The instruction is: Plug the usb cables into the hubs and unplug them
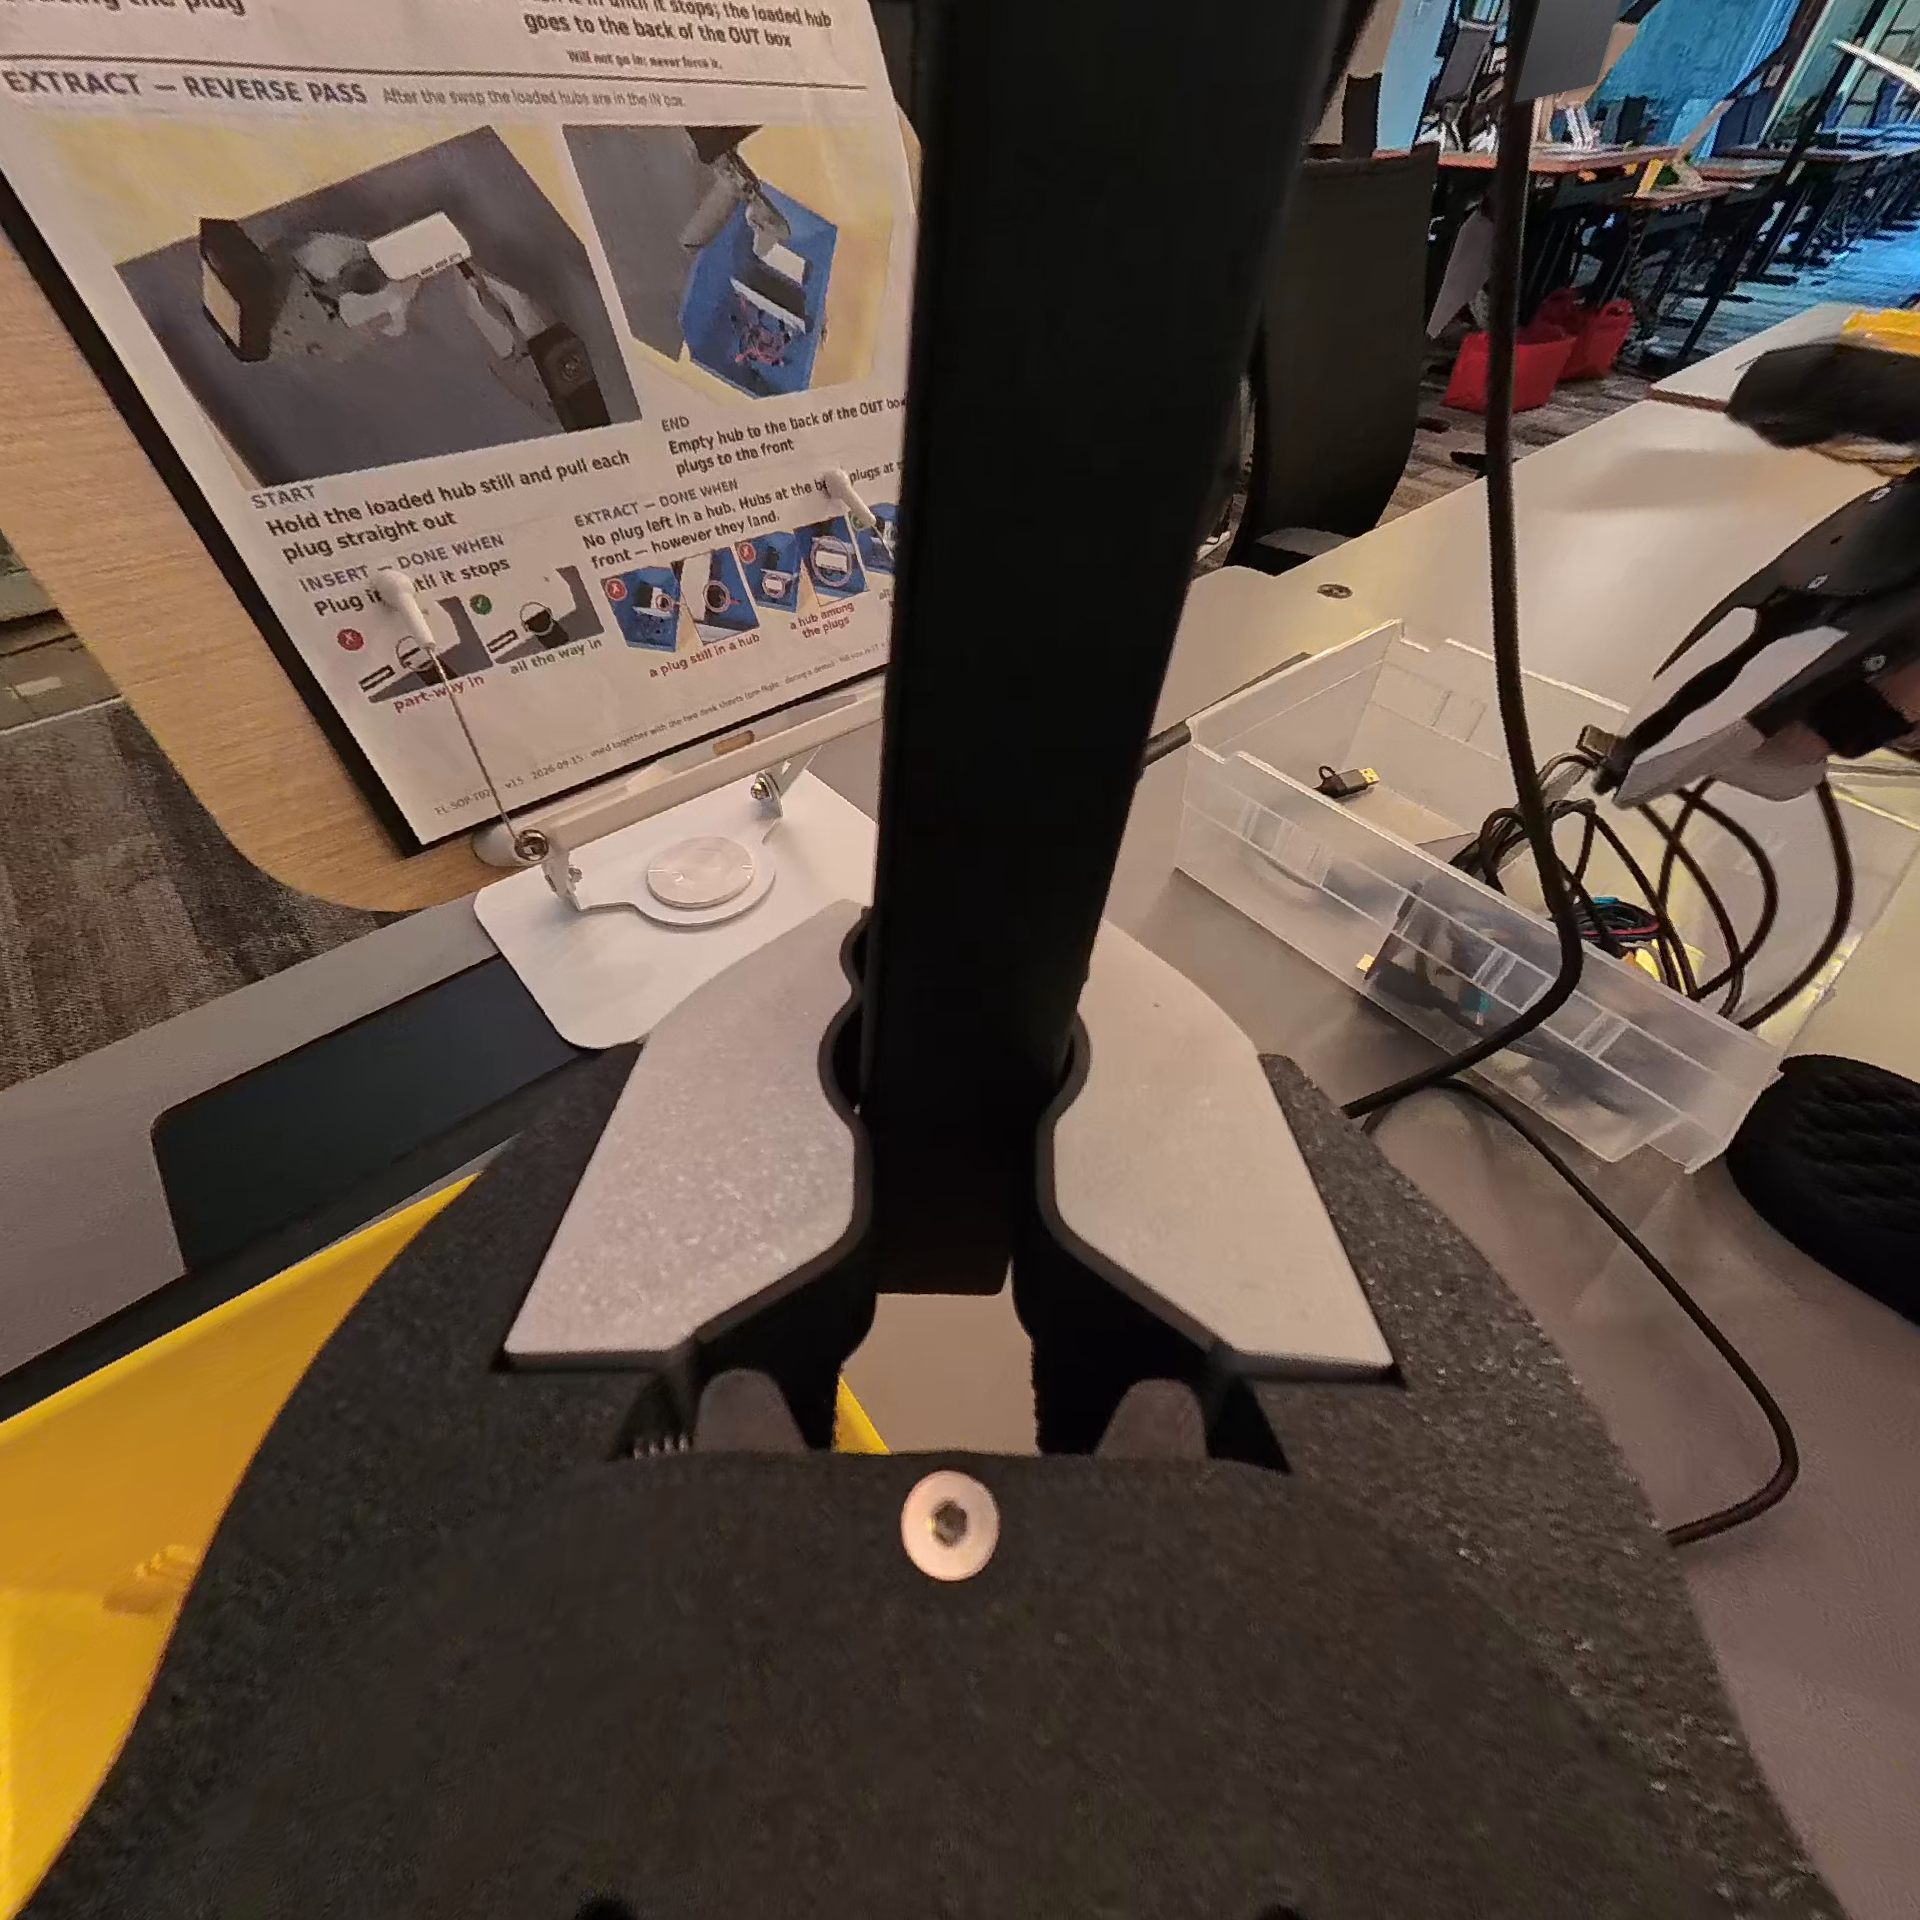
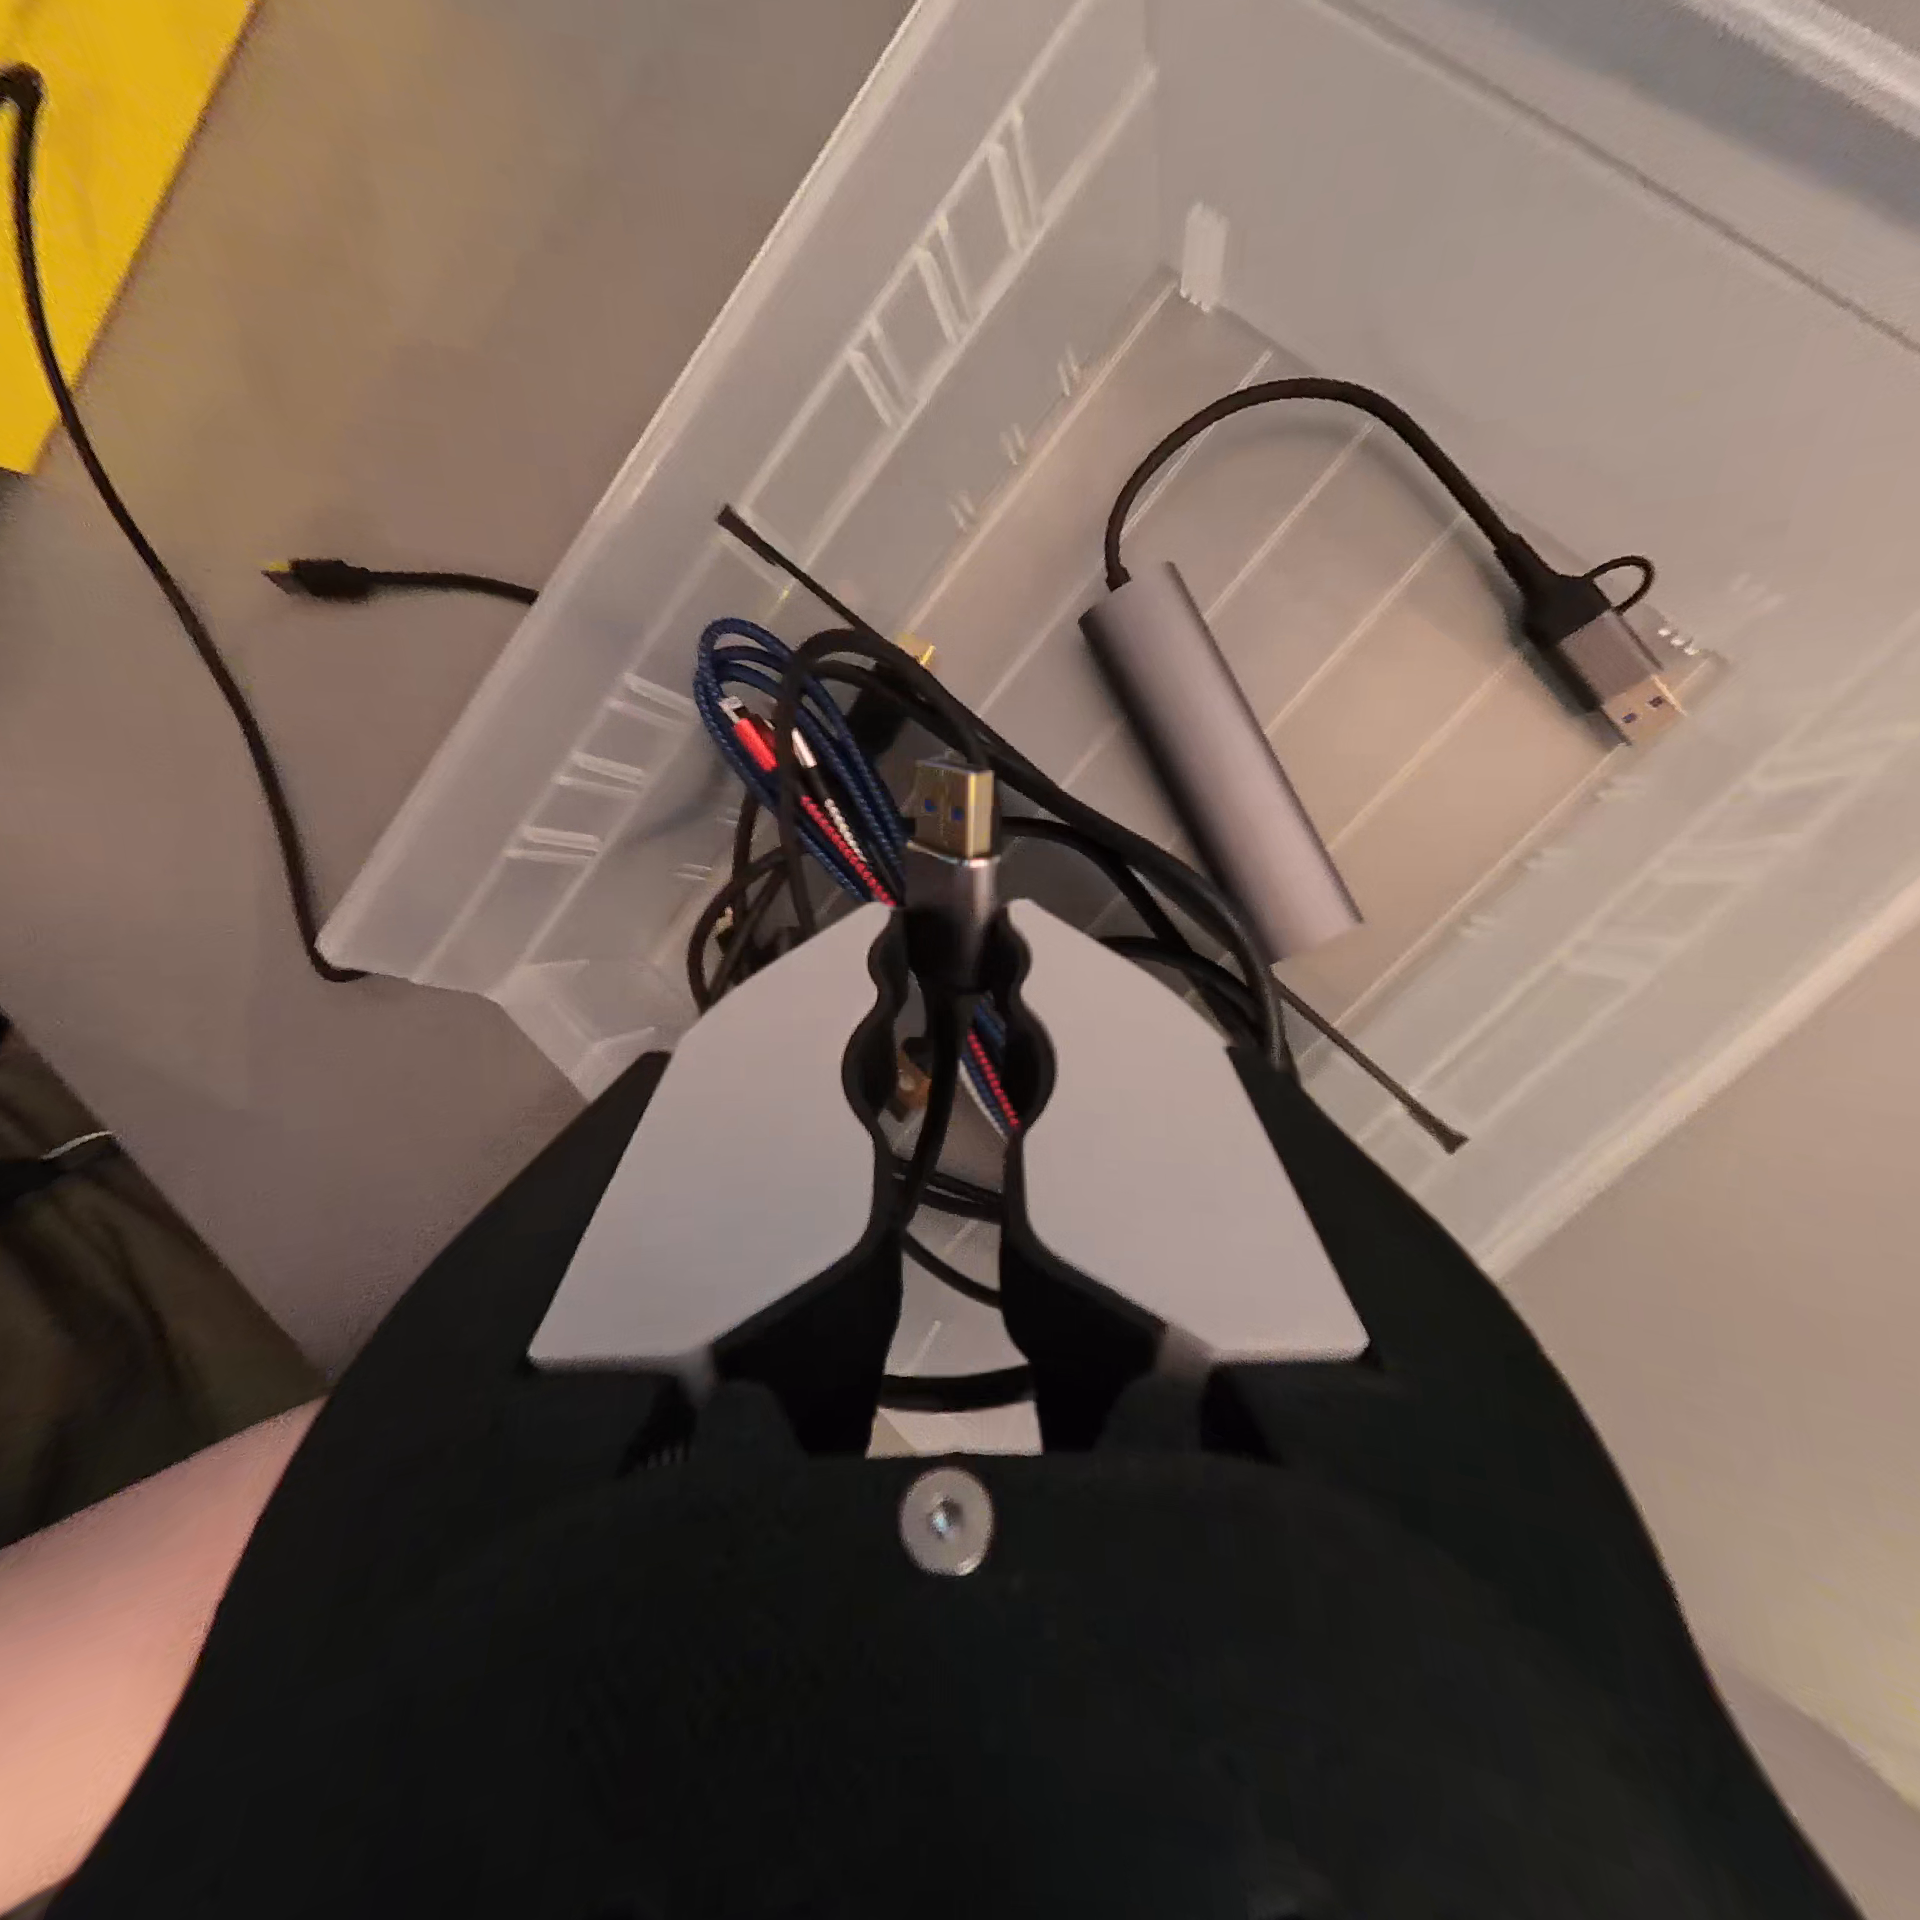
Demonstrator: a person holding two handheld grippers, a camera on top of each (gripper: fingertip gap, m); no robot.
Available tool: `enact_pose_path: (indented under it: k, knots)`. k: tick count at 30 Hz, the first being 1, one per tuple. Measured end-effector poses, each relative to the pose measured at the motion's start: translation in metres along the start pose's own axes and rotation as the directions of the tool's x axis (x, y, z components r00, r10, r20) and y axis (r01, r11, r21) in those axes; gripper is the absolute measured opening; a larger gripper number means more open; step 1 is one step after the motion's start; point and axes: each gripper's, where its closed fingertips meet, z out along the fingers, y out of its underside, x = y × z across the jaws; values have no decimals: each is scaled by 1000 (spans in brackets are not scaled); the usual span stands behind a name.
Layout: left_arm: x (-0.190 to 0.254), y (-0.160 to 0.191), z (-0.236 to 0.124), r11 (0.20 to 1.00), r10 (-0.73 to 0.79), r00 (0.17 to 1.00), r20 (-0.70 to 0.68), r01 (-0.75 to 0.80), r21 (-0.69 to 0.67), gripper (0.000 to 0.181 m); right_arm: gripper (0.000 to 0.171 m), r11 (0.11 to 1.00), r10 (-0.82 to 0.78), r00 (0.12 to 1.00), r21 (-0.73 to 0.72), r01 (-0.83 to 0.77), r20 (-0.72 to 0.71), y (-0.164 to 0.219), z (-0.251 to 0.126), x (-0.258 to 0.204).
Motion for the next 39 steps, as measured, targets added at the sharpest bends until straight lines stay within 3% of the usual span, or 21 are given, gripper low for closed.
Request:
enact_pose_path:
  k: [5,11,15,18,21,24,29,33,39]
  knots:
    - [3,2,3,1000,10,1000,-6,-10,-11,27,26,998,-35,998,49,38,-60,-9,-7,6]
    - [5,0,2,1000,22,1000,-9,-22,-4,27,48,962,-58,966,246,121,-250,-41,-47,14]
    - [7,-5,-1,999,33,999,-6,-32,14,27,54,826,-141,898,451,339,-416,-89,-92,-13]
    - [7,-9,-5,999,44,999,4,-44,30,27,55,679,-357,868,543,494,-344,-118,-95,-87]
    - [3,-13,-12,998,57,998,24,-58,36,28,54,553,-658,726,525,647,-202,-120,-61,-173]
    - [-4,-19,-22,996,76,995,59,-79,48,28,44,419,-837,520,410,810,-172,-115,-8,-217]
    - [-33,-30,-50,990,94,979,179,-111,87,27,41,421,-907,394,312,852,150,-81,70,-261]
    - [-49,-35,-69,989,68,977,204,-94,118,27,41,312,-914,244,179,933,324,-36,121,-279]
    - [-63,-35,-80,988,58,970,234,-89,124,27,30,158,-944,201,-178,971,261,-22,183,-237]
